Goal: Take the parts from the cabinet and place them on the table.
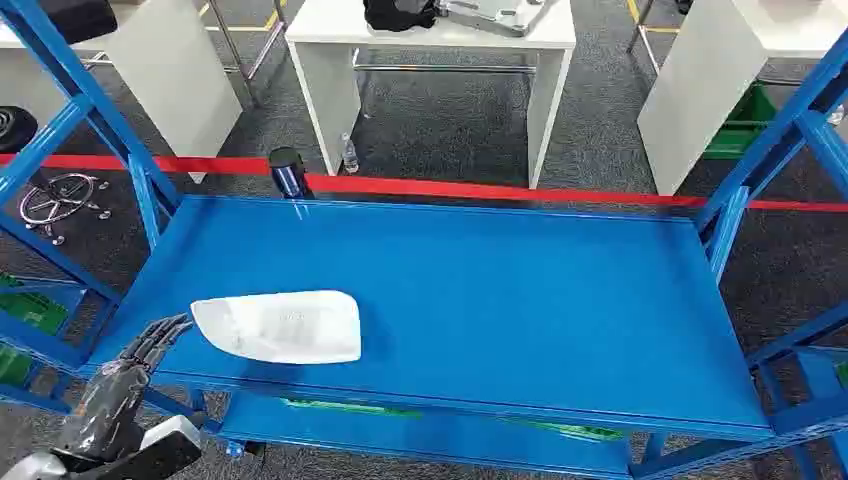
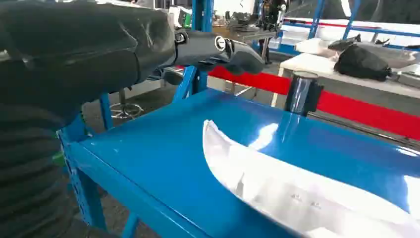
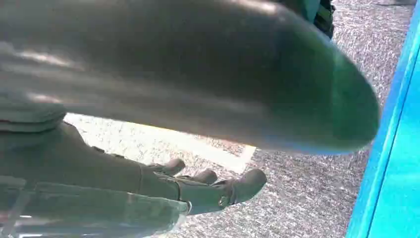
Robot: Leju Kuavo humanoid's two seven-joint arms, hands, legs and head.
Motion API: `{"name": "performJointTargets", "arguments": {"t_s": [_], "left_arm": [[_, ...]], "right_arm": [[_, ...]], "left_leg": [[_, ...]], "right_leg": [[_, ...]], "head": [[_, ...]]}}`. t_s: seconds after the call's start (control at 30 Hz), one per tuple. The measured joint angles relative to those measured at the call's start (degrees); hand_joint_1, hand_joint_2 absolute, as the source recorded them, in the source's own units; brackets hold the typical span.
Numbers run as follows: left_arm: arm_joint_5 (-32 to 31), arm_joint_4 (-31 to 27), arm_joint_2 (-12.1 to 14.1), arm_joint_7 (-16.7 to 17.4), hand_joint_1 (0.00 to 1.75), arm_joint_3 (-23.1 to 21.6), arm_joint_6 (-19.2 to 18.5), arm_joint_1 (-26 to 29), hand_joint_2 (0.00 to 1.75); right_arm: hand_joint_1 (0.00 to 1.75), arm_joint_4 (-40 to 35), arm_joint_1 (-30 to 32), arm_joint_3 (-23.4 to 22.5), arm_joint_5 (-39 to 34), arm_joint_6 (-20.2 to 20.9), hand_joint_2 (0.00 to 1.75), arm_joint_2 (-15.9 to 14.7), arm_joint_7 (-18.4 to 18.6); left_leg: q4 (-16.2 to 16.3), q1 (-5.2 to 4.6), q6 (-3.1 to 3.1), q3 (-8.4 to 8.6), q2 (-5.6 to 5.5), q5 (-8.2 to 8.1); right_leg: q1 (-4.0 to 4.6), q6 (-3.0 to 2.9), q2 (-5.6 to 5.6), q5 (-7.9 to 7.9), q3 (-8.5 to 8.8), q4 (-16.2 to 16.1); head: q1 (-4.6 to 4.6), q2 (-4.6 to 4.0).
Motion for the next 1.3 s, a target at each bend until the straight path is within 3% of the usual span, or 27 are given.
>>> {"name": "performJointTargets", "arguments": {"t_s": [0.07, 0.1, 0.13, 0.23, 0.27, 0.3, 0.33, 0.4, 0.43, 0.47, 0.5, 0.53, 0.57, 0.6, 0.67, 0.73, 0.8, 0.87, 0.93, 0.97, 1.0, 1.07, 1.1, 1.13, 1.17, 1.23, 1.3], "left_arm": [[-0.37, 0.02, 0.02, 0.09, 0.0, 0.0, 0.04, -0.06, 1.75], [-1.39, 0.02, 0.19, 0.37, 0.0, -0.02, 0.13, -0.18, 1.75], [-2.12, 0.18, 0.44, 0.48, 0.0, -0.09, 0.17, -0.58, 1.75], [-3.12, 1.24, 1.05, 0.22, 0.0, -0.44, 0.46, -1.51, 1.75], [-3.35, 1.55, 1.22, -0.07, 0.0, -0.61, 0.44, -1.96, 1.75], [-3.56, 1.99, 1.25, -0.26, 0.0, -0.96, 0.44, -2.34, 1.75], [-3.69, 2.67, 1.29, -0.48, 0.0, -1.25, 0.41, -3.24, 1.75], [-4.31, 4.35, 1.36, -0.72, 0.0, -2.08, 0.39, -4.77, 1.75], [-4.83, 5.23, 1.44, -0.88, 0.0, -2.63, 0.44, -5.21, 1.75], [-5.25, 6.1, 1.55, -0.92, 0.0, -3.11, 0.46, -5.89, 1.75], [-5.49, 7.17, 1.57, -1.01, 0.0, -3.61, 0.44, -6.92, 1.75], [-5.95, 8.44, 1.6, -1.12, 0.0, -4.26, 0.42, -7.98, 1.75], [-6.1, 9.93, 1.6, -1.18, 0.0, -4.99, 0.22, -9.3, 1.75], [-6.21, 10.98, 1.6, -1.27, 0.0, -5.47, 0.09, -10.2, 1.75], [-6.55, 13.0, 1.75, -1.55, 0.0, -6.44, 0.02, -12.05, 1.75], [-6.93, 14.45, 1.88, -1.75, 0.0, -7.13, 0.11, -13.53, 1.75], [-7.17, 15.69, 2.05, -2.05, 0.0, -7.71, 0.13, -14.79, 1.75], [-7.34, 16.55, 2.18, -2.25, 0.0, -8.17, 0.24, -15.91, 1.75], [-8.08, 17.94, 2.16, -2.51, 0.0, -8.74, 0.26, -17.18, 1.75], [-8.37, 18.49, 2.14, -2.67, 0.0, -9.03, 0.26, -17.68, 1.75], [-8.46, 19.15, 2.12, -2.8, 0.0, -9.38, 0.26, -18.22, 1.75], [-8.94, 20.21, 1.97, -3.04, 0.0, -10.1, 0.26, -19.7, 1.75], [-9.05, 20.83, 1.92, -3.15, 0.0, -10.56, 0.26, -21.02, 1.75], [-9.18, 21.38, 1.9, -3.17, 0.0, -10.97, 0.26, -22.08, 1.75], [-9.27, 22.01, 1.81, -3.17, 0.0, -11.39, 0.26, -23.08, 1.75], [-9.46, 23.13, 1.57, -3.17, 0.0, -12.26, 0.26, -24.54, 1.75], [-9.51, 23.96, 1.31, -3.15, 0.0, -13.09, 0.26, -25.84, 1.75]], "right_arm": [[0.0, 0.0, -0.06, 0.0, 0.0, 0.0, 0.0, 0.0, 0.0], [0.0, 0.0, -0.08, 0.02, 0.0, 0.0, 0.0, 0.0, 0.0], [0.0, 0.0, -0.1, 0.04, 0.02, 0.04, 0.0, 0.4, 0.0], [0.0, 0.02, -0.17, 0.13, 0.3, 0.61, 0.0, 0.06, 0.26], [0.0, 0.02, -0.25, 0.24, 0.61, 0.83, 0.0, -0.07, 0.37], [0.0, 0.02, -0.19, 0.39, 0.72, 1.09, 0.0, -0.2, 0.48], [0.0, 0.04, -0.18, 0.5, 0.77, 1.18, 0.0, -0.46, 0.61], [0.0, 0.07, -0.19, 0.72, 0.96, 1.25, 0.0, -0.88, 0.98], [0.0, 0.09, -0.21, 0.85, 1.03, 1.25, 0.0, -0.98, 1.05], [0.0, 0.09, -0.2, 0.96, 1.14, 1.25, 0.0, -0.98, 1.07], [0.0, 0.09, -0.14, 1.07, 1.25, 1.25, 0.0, -1.01, 1.07], [0.0, 0.09, -0.14, 1.18, 1.44, 1.31, 0.0, -1.12, 1.16], [0.0, 0.09, -0.25, 1.27, 1.62, 1.33, 0.0, -1.25, 1.16], [0.0, 0.09, -0.33, 1.31, 1.62, 1.36, 0.0, -1.42, 1.16], [0.0, 0.09, -0.52, 1.44, 1.64, 1.42, 0.0, -1.46, 1.22], [0.0, 0.09, -0.63, 1.44, 1.64, 1.42, 0.0, -1.44, 1.22], [0.0, 0.09, -0.62, 1.49, 1.75, 1.42, 0.0, -1.38, 1.25], [0.0, 0.09, -0.66, 1.47, 1.75, 1.42, 0.0, -1.46, 1.25], [0.0, 0.09, -0.63, 1.47, 1.75, 1.42, 0.0, -1.42, 1.31], [0.0, 0.09, -0.59, 1.46, 1.75, 1.42, 0.0, -1.42, 1.47], [0.0, 0.09, -0.6, 1.46, 1.75, 1.42, 0.0, -1.42, 1.64], [0.0, 0.0, -0.61, 1.46, 1.75, 1.42, 0.0, -1.42, 1.94], [0.0, -0.2, -0.62, 1.49, 1.75, 1.51, 0.0, -1.42, 2.27], [0.0, -0.37, -0.59, 1.49, 1.75, 1.6, 0.0, -1.44, 2.41], [0.0, -0.59, -0.64, 1.46, 1.68, 1.64, 0.0, -1.46, 2.67], [0.0, -0.92, -0.46, 1.46, 1.55, 1.84, 0.0, -1.55, 2.86], [0.0, -1.09, -0.37, 1.49, 1.46, 2.01, 0.0, -1.68, 3.21]], "left_leg": [[-10.38, -0.28, 1.09, 4.99, -0.01, 5.3], [-15.47, -0.62, 1.99, 7.55, -0.07, 7.04], [-16.47, -0.8, 2.32, 8.05, 0.27, 6.01], [-16.9, -1.41, 2.51, 7.93, 0.27, 6.34], [-17.71, -1.33, 2.83, 8.19, 0.27, 6.68], [-19.03, -0.45, 2.7, 9.36, 0.43, 7.5], [-19.59, -0.59, 3.25, 9.67, 0.43, 7.73], [-19.58, -0.66, 3.31, 9.52, 0.41, 7.82], [-19.57, -0.68, 3.31, 9.45, 0.43, 7.81], [-19.55, -0.67, 3.28, 9.42, 0.43, 7.79], [-19.53, -0.62, 3.24, 9.48, 0.4, 7.77], [-19.49, -0.55, 3.15, 9.52, 0.28, 7.73], [-19.17, -0.41, 2.81, 9.54, 0.16, 7.54], [-18.61, -0.29, 2.39, 9.47, 0.16, 7.24], [-17.35, -0.69, 1.42, 8.98, 0.17, 6.51], [-17.47, -0.6, 1.19, 8.93, 0.17, 6.62], [-17.18, -0.29, 0.82, 8.75, 0.16, 6.33], [-12.7, -0.06, 0.03, 6.71, 0.18, 3.22], [-1.86, 0.25, -0.48, 1.55, 0.18, -1.47], [1.35, 0.33, -0.53, -0.12, 0.18, -2.23], [2.02, 0.35, -0.49, -0.6, 0.18, -1.85], [-4.17, 0.36, -0.23, 2.02, 0.18, 2.39], [-11.5, 0.35, 0.12, 5.48, 0.17, 5.95], [-16.21, 0.31, 0.45, 7.6, 0.07, 7.25], [-16.9, -0.04, 0.49, 8.05, 0.03, 6.34], [-16.86, -0.35, 0.81, 7.93, 0.05, 6.65], [-17.5, -0.42, 1.65, 8.02, 0.04, 7.06]], "right_leg": [[0.42, -0.13, 0.16, -0.1, 0.33, -0.06], [0.4, -0.15, 0.24, -0.12, 0.4, -0.11], [0.63, -0.08, 0.21, -0.11, 0.25, -0.15], [0.28, 0.38, 0.04, -0.08, 0.08, -0.37], [0.61, 0.81, -0.01, 0.05, 0.35, -0.74], [0.54, 0.68, -0.33, -0.44, -0.23, 0.52], [0.76, 0.49, -0.17, -1.87, -1.26, 2.85], [0.56, 0.12, -0.13, -5.54, -5.5, 11.36], [0.4, 0.23, -0.12, -6.85, -7.51, 15.17], [0.23, 0.7, -0.14, -7.3, -8.89, 17.63], [-0.03, 1.42, -0.15, -6.39, -8.63, 16.64], [-0.28, 2.18, -0.17, -4.84, -7.3, 13.71], [-0.64, 3.24, -0.19, -1.99, -4.22, 7.11], [-0.89, 3.82, -0.26, 0.05, -1.49, 1.6], [-0.67, 2.22, -0.14, 0.57, -1.03, -0.11], [-0.37, 1.54, -0.15, 0.54, -1.14, 0.2], [-0.97, 0.88, -0.16, 0.83, -0.73, -0.07], [-0.91, 0.68, -0.13, 0.85, -0.74, -0.05], [-0.82, 0.5, -0.14, 0.86, -0.89, -0.01], [-0.77, 0.49, -0.14, 0.85, -0.89, -0.01], [-0.76, 0.5, -0.13, 0.84, -0.86, 0.0], [-0.76, 0.51, -0.02, 0.83, -0.72, -0.01], [-0.75, 0.53, 0.06, 0.82, -0.6, -0.03], [-0.74, 0.55, 0.08, 0.83, -0.65, -0.08], [-0.39, 0.76, 0.08, 0.93, -0.97, -0.08], [-0.51, 1.38, 0.09, 1.1, -1.27, -0.12], [-0.44, 2.19, 0.08, 1.31, -1.01, -0.59]], "head": [[0.0, 0.0], [0.0, 0.0], [0.29, 0.0], [0.11, 0.0], [0.11, 0.0], [0.13, 0.0], [0.31, -0.02], [0.35, 0.0], [0.37, 0.0], [0.35, 0.0], [0.35, 0.0], [0.37, -0.02], [0.37, -0.02], [0.39, -0.02], [0.41, -0.02], [0.39, -0.02], [0.41, 0.0], [0.13, -0.02], [0.18, 0.0], [0.15, 0.0], [0.17, 0.0], [0.15, 0.0], [0.15, 0.0], [0.17, 0.0], [0.22, 0.0], [0.2, 0.0], [0.2, 0.0]]}}
